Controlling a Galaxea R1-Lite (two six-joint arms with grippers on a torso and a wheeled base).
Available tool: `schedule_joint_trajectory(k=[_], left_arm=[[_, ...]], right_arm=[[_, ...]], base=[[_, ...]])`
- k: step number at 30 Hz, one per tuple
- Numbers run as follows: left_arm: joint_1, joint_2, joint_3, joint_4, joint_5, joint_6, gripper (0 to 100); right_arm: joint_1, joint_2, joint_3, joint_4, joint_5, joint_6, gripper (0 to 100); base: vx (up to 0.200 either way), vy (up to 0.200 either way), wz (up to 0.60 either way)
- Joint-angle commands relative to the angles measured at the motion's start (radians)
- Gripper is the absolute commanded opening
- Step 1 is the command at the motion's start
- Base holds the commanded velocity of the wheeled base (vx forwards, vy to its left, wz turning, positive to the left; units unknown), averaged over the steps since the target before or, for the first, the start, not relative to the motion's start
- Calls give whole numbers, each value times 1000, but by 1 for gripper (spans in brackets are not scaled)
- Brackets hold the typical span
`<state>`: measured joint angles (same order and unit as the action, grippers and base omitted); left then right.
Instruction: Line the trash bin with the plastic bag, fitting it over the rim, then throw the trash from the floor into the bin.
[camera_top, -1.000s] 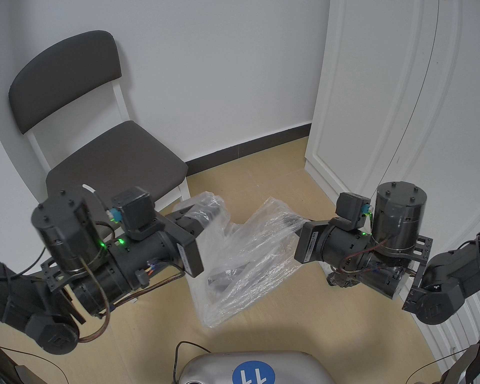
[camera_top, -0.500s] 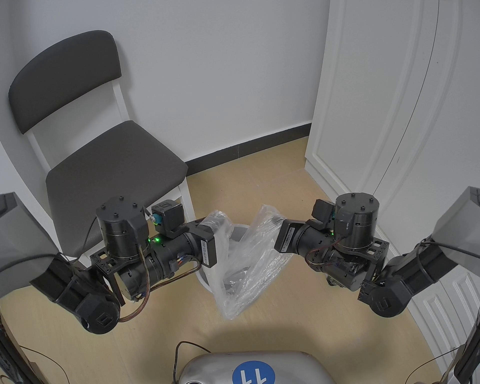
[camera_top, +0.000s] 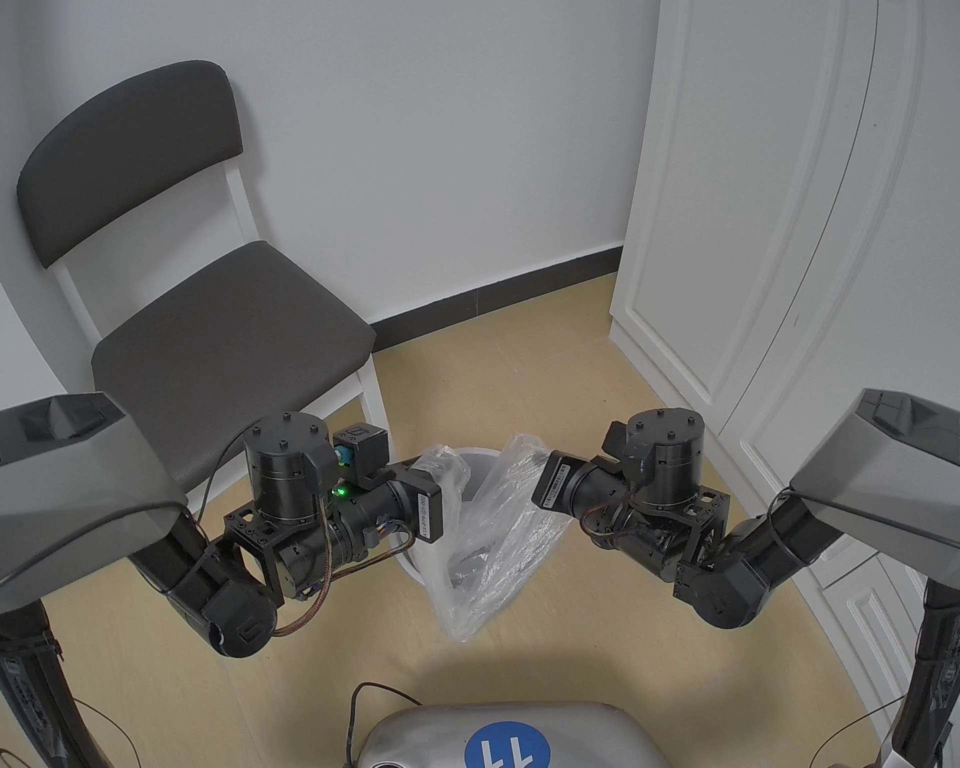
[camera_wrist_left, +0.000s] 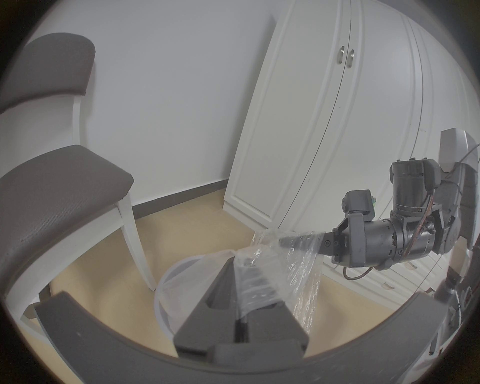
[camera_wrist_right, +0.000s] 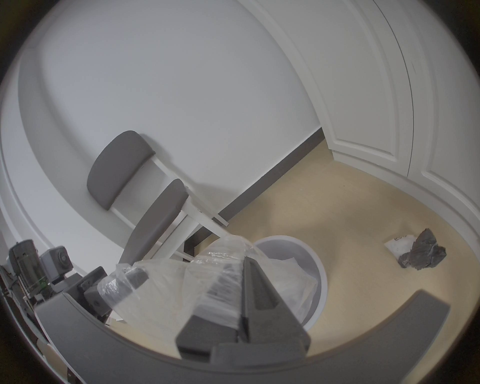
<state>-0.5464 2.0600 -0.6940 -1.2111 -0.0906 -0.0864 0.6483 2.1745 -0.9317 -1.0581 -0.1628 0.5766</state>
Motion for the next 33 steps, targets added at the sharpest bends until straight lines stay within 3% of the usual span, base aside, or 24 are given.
schedule_joint_trajectory(k=[1,7,11,25,33], left_arm=[[11,55,-19,-1,-1,-3,0],[25,157,-114,-4,3,-113,0],[36,170,-127,2,2,-119,0],[43,252,-180,8,2,-127,0],[45,284,-239,13,3,-205,0]], right_arm=[[-24,79,-38,-2,0,28,0],[-58,159,-105,-3,2,114,0],[-59,217,-154,-5,2,170,0],[-61,332,-220,-54,6,189,0],[-104,344,-243,-45,6,187,0]], base=[[0,0,0],[0,0,0],[0,0,0],[0,0,0],[0,0,0]])
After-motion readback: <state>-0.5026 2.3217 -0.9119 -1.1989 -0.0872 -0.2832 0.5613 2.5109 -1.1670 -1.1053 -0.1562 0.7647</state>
